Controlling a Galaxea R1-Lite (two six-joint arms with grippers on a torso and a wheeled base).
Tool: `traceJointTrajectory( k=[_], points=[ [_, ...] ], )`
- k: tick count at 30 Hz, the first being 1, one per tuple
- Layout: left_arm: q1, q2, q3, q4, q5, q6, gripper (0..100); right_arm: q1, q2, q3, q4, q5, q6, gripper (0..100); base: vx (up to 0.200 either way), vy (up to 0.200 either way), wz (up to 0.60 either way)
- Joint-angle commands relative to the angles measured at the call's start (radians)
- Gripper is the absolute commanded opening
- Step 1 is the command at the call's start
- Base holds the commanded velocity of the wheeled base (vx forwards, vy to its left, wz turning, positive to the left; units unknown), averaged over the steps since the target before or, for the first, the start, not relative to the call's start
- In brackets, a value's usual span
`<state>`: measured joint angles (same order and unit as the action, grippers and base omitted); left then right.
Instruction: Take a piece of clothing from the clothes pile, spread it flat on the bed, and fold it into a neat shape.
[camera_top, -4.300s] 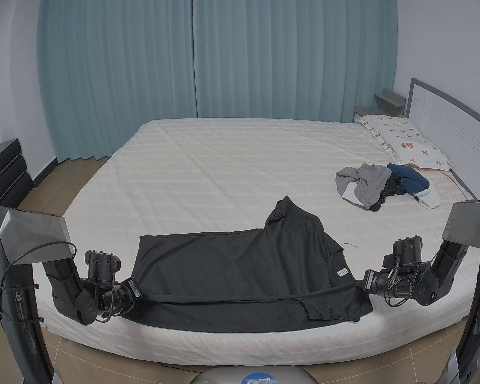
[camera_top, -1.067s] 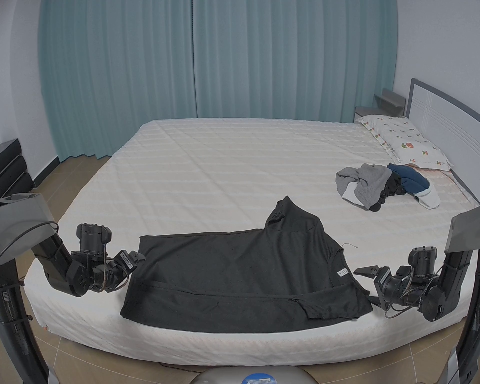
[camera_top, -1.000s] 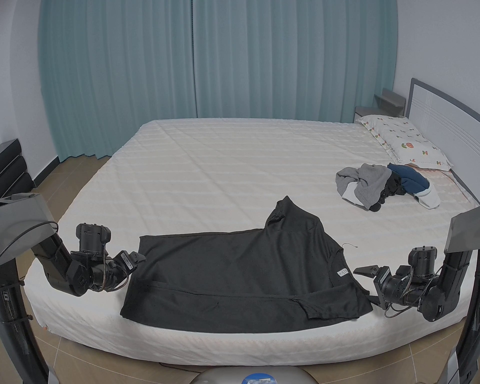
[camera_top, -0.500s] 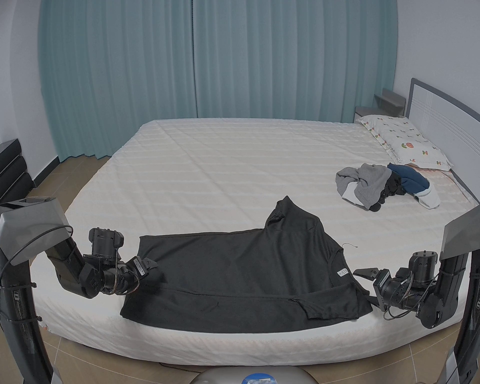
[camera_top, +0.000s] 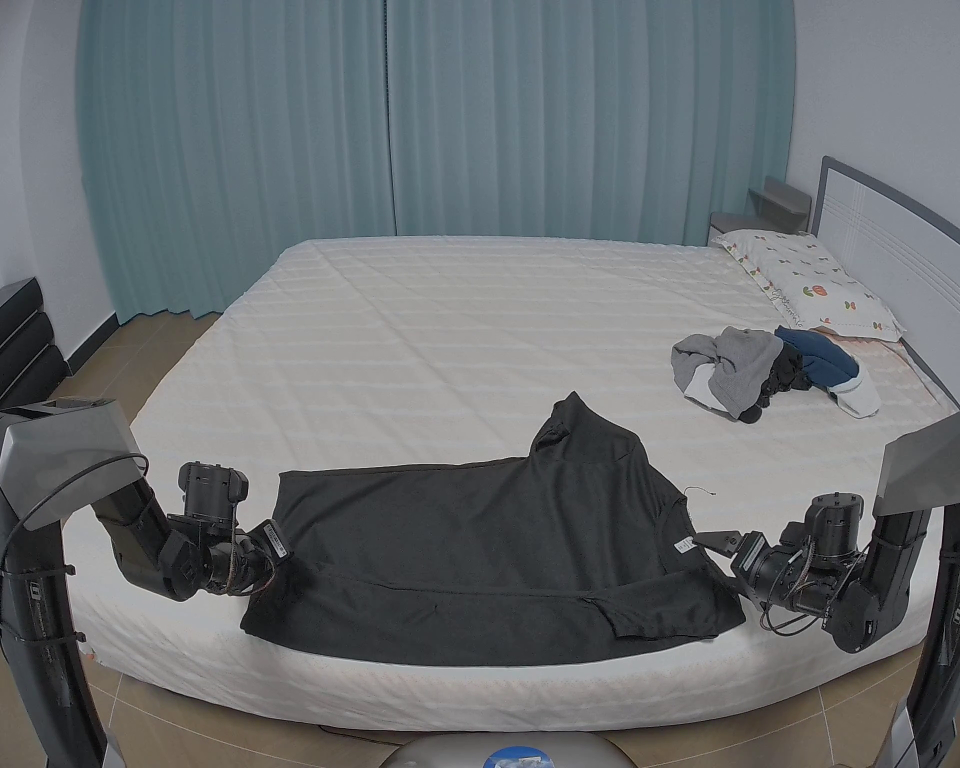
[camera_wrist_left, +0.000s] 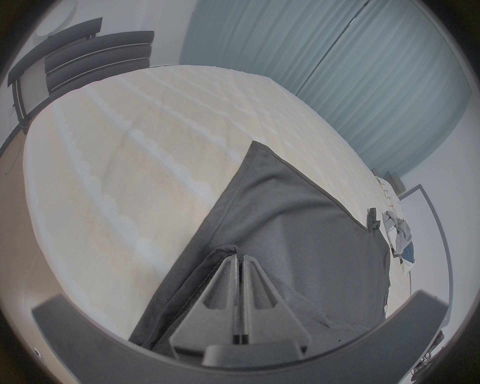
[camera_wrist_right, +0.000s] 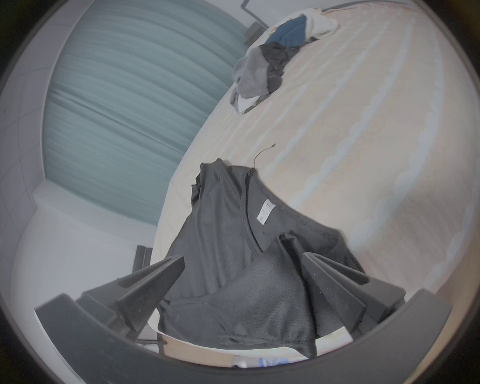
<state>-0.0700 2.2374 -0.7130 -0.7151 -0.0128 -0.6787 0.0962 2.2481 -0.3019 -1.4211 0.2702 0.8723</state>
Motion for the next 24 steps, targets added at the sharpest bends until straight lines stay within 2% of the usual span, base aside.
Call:
traceJointTrajectory(
  k=[1, 3, 8, 13, 24],
  points=[
    [0.013, -0.009, 0.007, -0.001, 0.011, -0.001, 0, 0.023, -0.018, -0.072, 0.083, 0.000, -0.073, 100, 0.000, 0.000, 0.00],
    [0.015, -0.012, 0.017, -0.001, 0.011, -0.001, 0, 0.023, -0.033, -0.135, 0.185, -0.003, -0.118, 100, 0.000, 0.000, 0.00],
    [0.015, -0.013, 0.021, -0.003, 0.011, -0.002, 0, 0.022, -0.027, -0.258, 0.360, -0.042, -0.153, 100, 0.000, 0.000, 0.00],
    [0.015, -0.009, 0.023, -0.001, 0.011, -0.002, 0, 0.000, -0.002, -0.296, 0.393, -0.045, -0.211, 100, 0.000, 0.000, 0.00],
    [0.015, -0.007, 0.027, -0.001, 0.011, -0.004, 0, 0.000, 0.062, -0.322, 0.383, -0.043, -0.250, 100, 0.000, 0.000, 0.00]
  ],
)
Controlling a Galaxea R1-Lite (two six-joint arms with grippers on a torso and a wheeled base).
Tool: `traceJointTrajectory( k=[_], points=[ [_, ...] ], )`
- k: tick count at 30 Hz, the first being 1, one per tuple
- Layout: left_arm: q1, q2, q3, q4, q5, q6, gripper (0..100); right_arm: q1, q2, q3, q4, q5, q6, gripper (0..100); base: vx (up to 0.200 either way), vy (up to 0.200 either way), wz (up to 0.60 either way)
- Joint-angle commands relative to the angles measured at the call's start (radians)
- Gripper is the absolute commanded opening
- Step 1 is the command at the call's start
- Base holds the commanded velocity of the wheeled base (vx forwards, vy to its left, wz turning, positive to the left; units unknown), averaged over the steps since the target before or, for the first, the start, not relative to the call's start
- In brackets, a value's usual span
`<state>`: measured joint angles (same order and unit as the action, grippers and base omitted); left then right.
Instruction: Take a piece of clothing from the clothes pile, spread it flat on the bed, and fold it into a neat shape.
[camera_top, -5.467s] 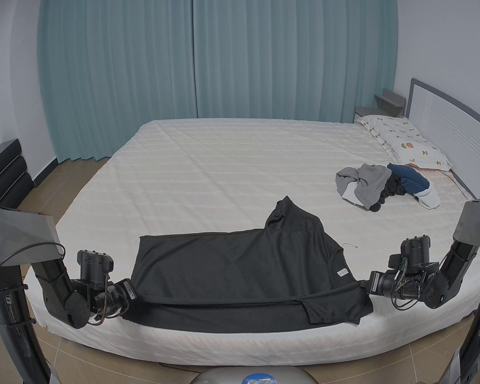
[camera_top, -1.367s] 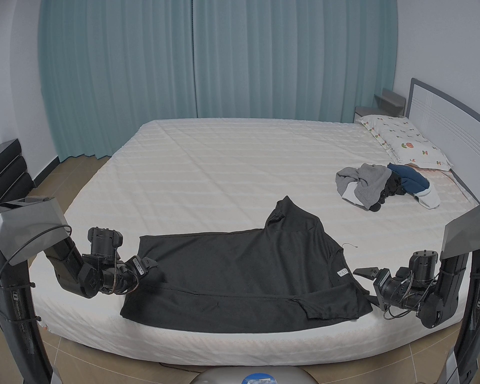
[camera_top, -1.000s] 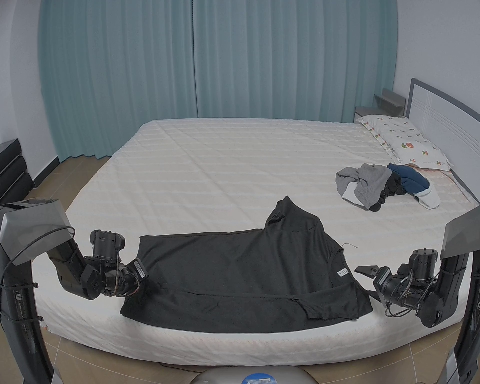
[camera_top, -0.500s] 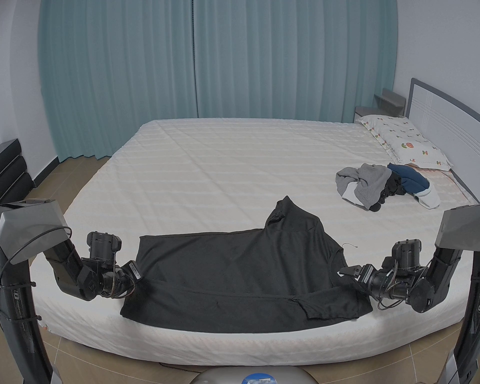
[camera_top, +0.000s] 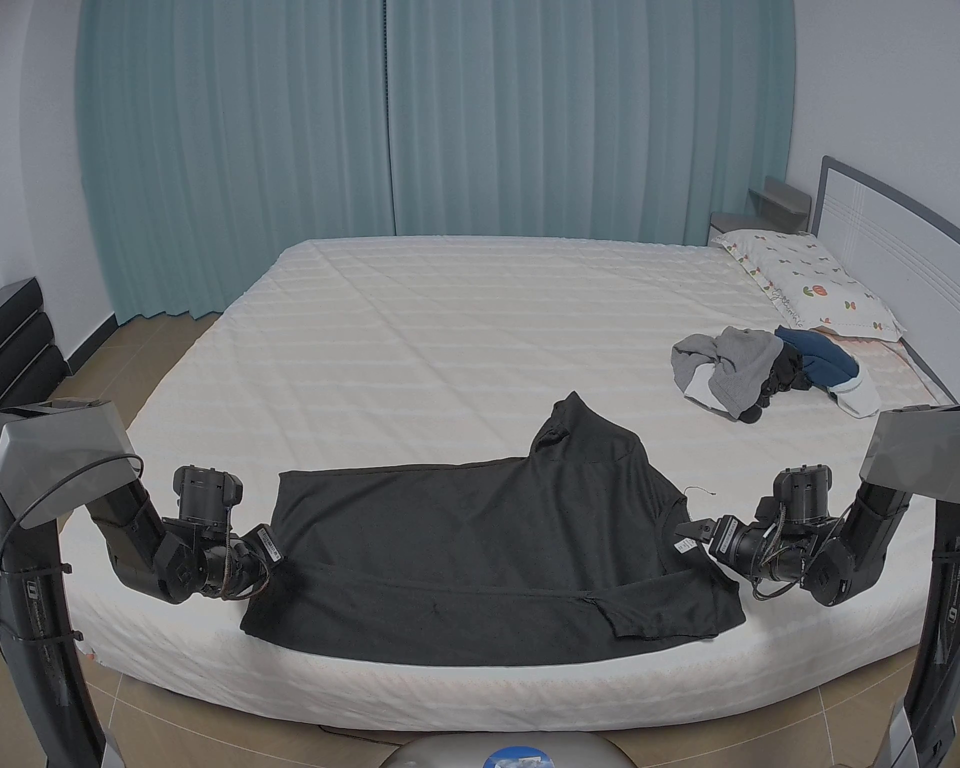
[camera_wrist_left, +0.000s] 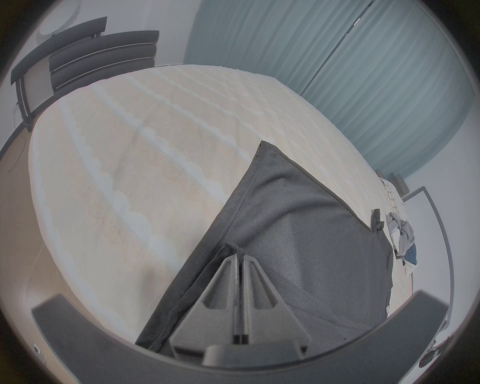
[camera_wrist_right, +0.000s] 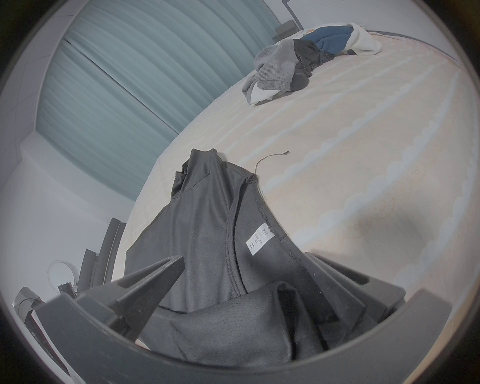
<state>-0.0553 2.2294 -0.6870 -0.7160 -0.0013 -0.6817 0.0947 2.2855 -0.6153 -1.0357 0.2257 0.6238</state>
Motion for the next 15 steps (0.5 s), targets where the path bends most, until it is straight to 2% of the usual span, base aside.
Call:
traceJointTrajectory(
  k=[1, 11, 12, 15],
  points=[
    [0.000, 0.001, 0.001, 0.000, 0.000, -0.001, 0, 0.003, 0.025, -0.009, -0.004, 0.003, -0.001, 100, 0.000, 0.000, 0.00],
    [0.000, 0.004, 0.001, 0.000, -0.002, -0.001, 0, 0.008, 0.026, 0.006, -0.004, 0.010, -0.013, 100, 0.000, 0.000, 0.00],
    [0.000, 0.004, 0.001, 0.000, -0.002, -0.001, 0, 0.008, 0.026, 0.006, -0.004, 0.010, -0.013, 0, 0.000, 0.000, 0.00],
    [0.003, 0.004, 0.001, 0.000, 0.000, -0.001, 0, 0.008, 0.049, 0.005, -0.006, 0.012, -0.033, 0, 0.000, 0.000, 0.00]
  ],
)
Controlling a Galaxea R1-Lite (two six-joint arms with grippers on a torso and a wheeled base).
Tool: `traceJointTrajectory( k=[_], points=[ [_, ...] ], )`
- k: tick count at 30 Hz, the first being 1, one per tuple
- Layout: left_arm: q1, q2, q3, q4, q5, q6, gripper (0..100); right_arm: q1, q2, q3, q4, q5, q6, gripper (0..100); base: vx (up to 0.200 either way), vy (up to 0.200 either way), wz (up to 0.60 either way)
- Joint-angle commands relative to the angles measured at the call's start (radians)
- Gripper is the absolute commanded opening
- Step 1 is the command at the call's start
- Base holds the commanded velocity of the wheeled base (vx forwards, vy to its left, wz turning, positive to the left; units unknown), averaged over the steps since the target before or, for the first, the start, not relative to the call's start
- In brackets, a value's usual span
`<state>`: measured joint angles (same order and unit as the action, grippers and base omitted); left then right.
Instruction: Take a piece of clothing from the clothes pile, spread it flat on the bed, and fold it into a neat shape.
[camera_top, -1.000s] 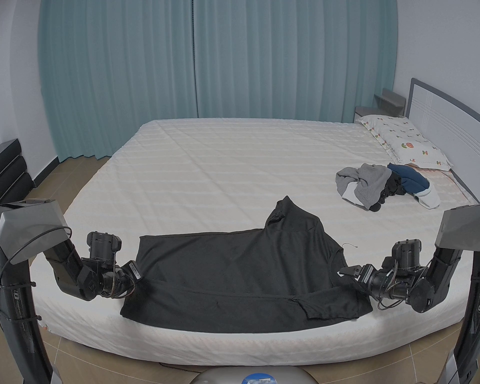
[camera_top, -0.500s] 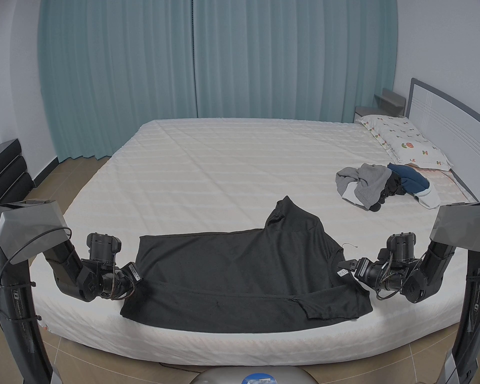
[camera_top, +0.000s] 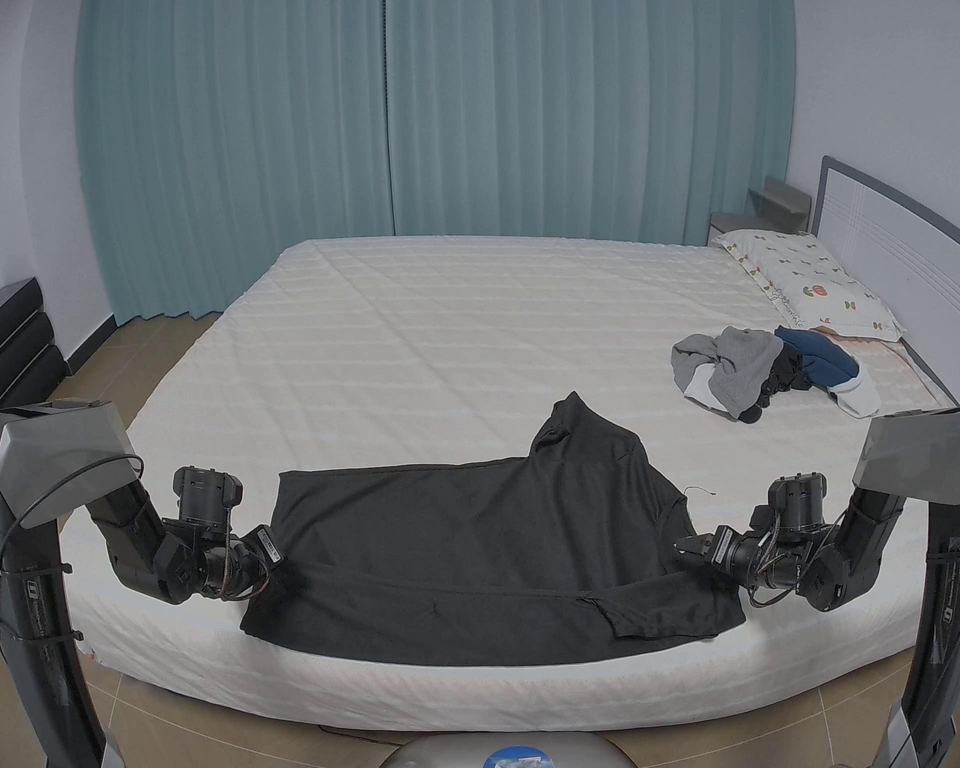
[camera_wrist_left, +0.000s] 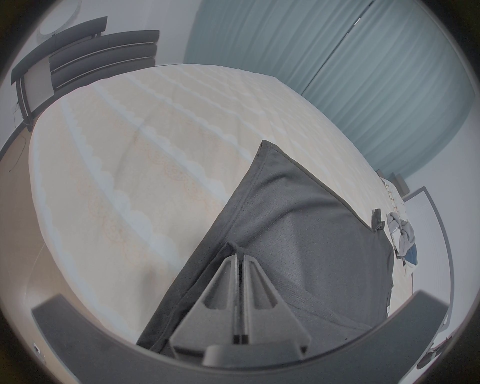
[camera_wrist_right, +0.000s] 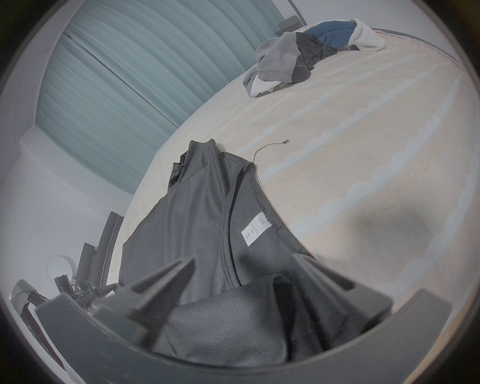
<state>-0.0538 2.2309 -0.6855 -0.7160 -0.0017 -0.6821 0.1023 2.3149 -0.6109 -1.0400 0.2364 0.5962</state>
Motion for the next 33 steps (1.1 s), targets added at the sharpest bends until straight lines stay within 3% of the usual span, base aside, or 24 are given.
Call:
traceJointTrajectory(
  k=[1, 26, 27, 33],
  points=[
    [0.003, 0.003, 0.000, 0.000, 0.000, 0.000, 0, 0.000, 0.023, 0.002, -0.002, 0.000, -0.012, 0, 0.000, 0.000, 0.00],
    [0.008, 0.010, 0.001, 0.000, 0.017, 0.000, 0, -0.015, -0.006, 0.008, -0.061, 0.003, 0.008, 0, 0.000, 0.000, 0.00],
    [0.008, 0.010, 0.001, 0.000, 0.017, 0.000, 0, -0.015, 0.000, 0.011, -0.061, 0.008, 0.008, 100, 0.000, 0.000, 0.00],
    [0.012, 0.010, 0.001, 0.000, 0.017, 0.000, 0, -0.012, 0.018, 0.010, -0.061, 0.049, 0.001, 100, 0.000, 0.000, 0.00]
  ],
)
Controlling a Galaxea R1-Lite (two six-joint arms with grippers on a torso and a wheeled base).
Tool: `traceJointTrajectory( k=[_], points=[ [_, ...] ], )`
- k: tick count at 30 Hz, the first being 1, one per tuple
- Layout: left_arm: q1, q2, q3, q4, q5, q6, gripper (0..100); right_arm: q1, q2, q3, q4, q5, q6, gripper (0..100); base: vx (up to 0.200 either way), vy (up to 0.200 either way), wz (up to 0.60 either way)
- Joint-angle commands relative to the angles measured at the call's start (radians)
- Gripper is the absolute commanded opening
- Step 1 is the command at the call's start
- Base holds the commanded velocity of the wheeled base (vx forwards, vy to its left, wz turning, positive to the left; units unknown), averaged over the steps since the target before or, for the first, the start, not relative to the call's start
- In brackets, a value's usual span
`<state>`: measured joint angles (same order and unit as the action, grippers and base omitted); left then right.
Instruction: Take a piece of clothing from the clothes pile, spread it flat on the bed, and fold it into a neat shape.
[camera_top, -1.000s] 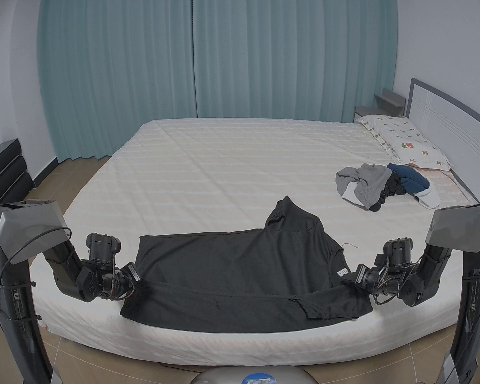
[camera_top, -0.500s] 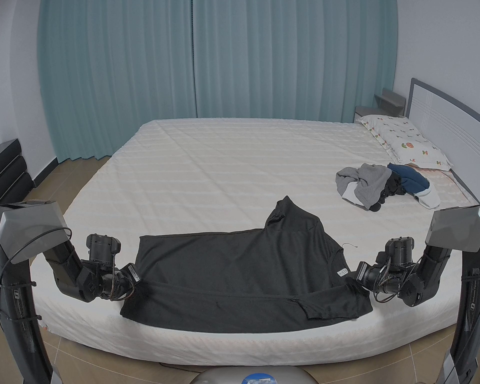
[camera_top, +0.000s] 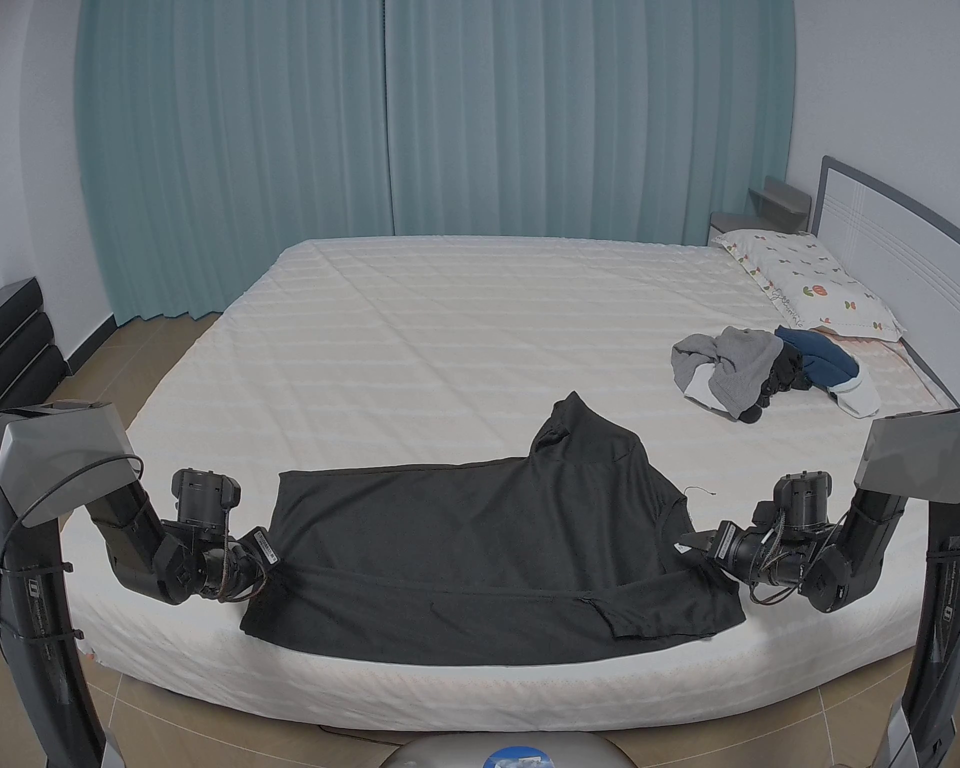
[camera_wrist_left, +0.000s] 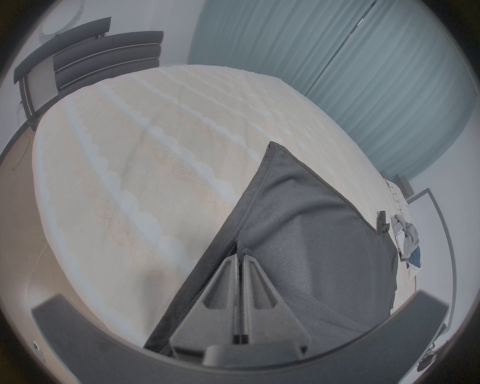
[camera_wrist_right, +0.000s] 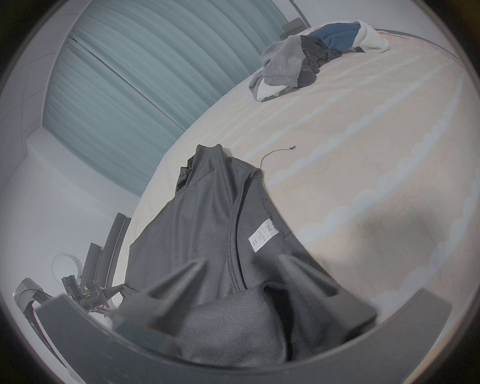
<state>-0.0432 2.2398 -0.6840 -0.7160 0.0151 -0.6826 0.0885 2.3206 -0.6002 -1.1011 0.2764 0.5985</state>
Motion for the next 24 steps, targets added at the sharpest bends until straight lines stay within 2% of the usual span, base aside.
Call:
traceJointTrajectory(
  k=[1, 11, 12, 24],
  points=[
    [0.002, 0.001, 0.000, 0.000, 0.000, 0.000, 0, 0.002, 0.017, -0.003, 0.000, 0.017, -0.003, 100, 0.000, 0.000, 0.00],
    [0.002, 0.001, 0.000, 0.000, 0.000, 0.000, 0, 0.007, 0.051, -0.015, -0.002, 0.032, -0.019, 100, 0.000, 0.000, 0.00],
    [0.002, 0.001, 0.000, 0.000, 0.000, 0.000, 0, 0.007, 0.052, -0.016, -0.002, 0.032, -0.022, 0, 0.000, 0.000, 0.00],
    [0.002, 0.001, 0.000, 0.000, 0.000, 0.000, 0, -0.013, 0.059, -0.007, -0.003, 0.032, -0.043, 0, 0.000, 0.000, 0.00]
  ],
)
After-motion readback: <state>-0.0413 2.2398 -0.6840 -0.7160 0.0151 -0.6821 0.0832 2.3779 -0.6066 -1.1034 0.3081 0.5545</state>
